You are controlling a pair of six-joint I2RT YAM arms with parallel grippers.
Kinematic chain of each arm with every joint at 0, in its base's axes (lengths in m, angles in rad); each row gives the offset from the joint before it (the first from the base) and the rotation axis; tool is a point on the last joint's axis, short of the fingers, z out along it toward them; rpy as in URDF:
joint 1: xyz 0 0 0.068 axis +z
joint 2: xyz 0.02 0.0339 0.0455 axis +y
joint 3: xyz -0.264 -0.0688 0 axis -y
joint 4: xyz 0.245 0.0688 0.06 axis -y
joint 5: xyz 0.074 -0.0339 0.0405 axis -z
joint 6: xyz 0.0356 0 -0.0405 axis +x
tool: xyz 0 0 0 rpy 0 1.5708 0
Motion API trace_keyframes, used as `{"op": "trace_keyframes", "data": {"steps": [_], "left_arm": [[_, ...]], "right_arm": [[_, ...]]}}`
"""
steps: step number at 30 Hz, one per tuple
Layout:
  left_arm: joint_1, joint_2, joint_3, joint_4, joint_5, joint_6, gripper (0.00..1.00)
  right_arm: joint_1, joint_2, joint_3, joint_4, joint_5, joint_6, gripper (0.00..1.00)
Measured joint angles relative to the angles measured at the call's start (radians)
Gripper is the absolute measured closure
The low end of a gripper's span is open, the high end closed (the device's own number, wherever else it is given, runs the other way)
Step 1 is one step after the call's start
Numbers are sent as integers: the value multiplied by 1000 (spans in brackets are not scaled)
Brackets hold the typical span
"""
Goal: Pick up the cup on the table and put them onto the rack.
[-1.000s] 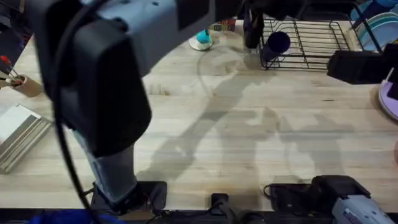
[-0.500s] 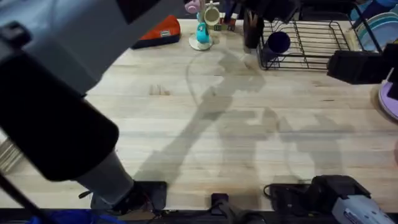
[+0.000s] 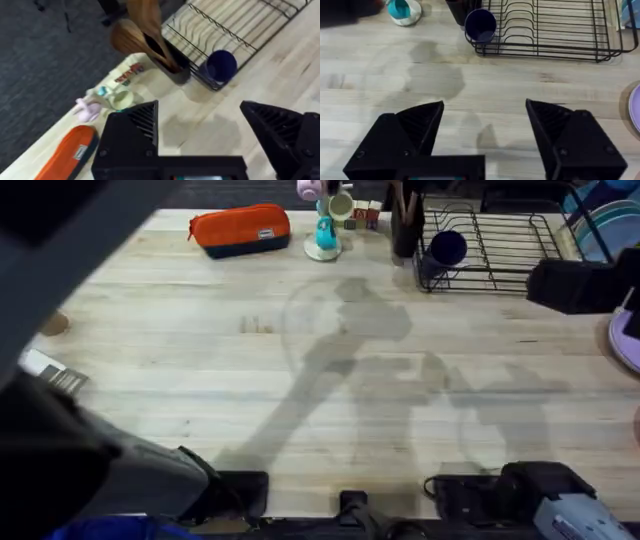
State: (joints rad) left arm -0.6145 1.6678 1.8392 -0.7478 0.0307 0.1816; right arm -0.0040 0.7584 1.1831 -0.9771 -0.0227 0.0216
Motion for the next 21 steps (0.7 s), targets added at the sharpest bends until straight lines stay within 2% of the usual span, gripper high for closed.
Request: {"op": "trace_keyframes", "data": {"steps": [5, 10, 16, 17, 21], "left_arm": [[63, -98, -132, 75, -5, 7, 7], [152, -223, -344, 192, -9, 10, 8], [276, -398, -590, 345, -13, 14, 7], [338, -469, -675, 391, -17, 14, 7], [417, -525, -740, 402, -17, 14, 7]], "right_arm": [[0, 0, 0, 0, 0, 0, 5], [0, 0, 0, 5, 0, 0, 5], [0, 0, 0, 28, 0, 0, 5], [0, 0, 0, 32, 0, 0, 5], [0, 0, 0, 32, 0, 0, 6]]}}
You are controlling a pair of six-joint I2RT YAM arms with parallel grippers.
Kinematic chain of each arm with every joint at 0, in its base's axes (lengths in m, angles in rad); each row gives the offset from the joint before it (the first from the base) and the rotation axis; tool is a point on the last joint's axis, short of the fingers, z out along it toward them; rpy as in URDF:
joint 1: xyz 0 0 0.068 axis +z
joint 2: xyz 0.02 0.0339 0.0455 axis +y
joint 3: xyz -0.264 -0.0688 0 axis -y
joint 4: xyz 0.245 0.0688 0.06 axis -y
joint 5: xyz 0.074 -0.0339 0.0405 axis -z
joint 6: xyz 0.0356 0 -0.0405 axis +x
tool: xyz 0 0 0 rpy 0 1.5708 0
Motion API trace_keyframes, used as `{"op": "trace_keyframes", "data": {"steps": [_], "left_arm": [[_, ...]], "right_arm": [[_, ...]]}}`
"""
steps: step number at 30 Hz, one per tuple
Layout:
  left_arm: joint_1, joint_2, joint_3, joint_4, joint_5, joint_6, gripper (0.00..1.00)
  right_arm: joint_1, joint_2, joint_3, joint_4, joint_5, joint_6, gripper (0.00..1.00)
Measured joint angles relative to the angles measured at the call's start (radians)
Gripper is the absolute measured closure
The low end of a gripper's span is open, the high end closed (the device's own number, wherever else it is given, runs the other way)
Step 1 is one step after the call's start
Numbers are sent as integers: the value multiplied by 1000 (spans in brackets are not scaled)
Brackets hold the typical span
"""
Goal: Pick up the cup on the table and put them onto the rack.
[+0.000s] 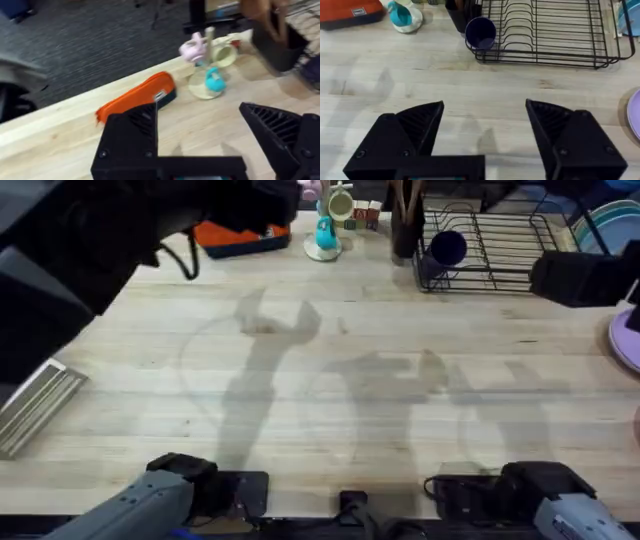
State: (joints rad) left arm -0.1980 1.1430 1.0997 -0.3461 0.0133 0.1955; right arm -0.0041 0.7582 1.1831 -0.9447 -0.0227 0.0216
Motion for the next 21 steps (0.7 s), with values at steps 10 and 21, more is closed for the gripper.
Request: {"op": "trace_keyframes", "data": {"steps": [10, 21], "left_arm": [[135, 5, -22, -216, -7, -54, 7], [135, 8, -29, -417, -6, -77, 7]], "right_arm": [[0, 0, 0, -1, 0, 0, 5], [0, 0, 0, -3, 0, 0, 5]]}}
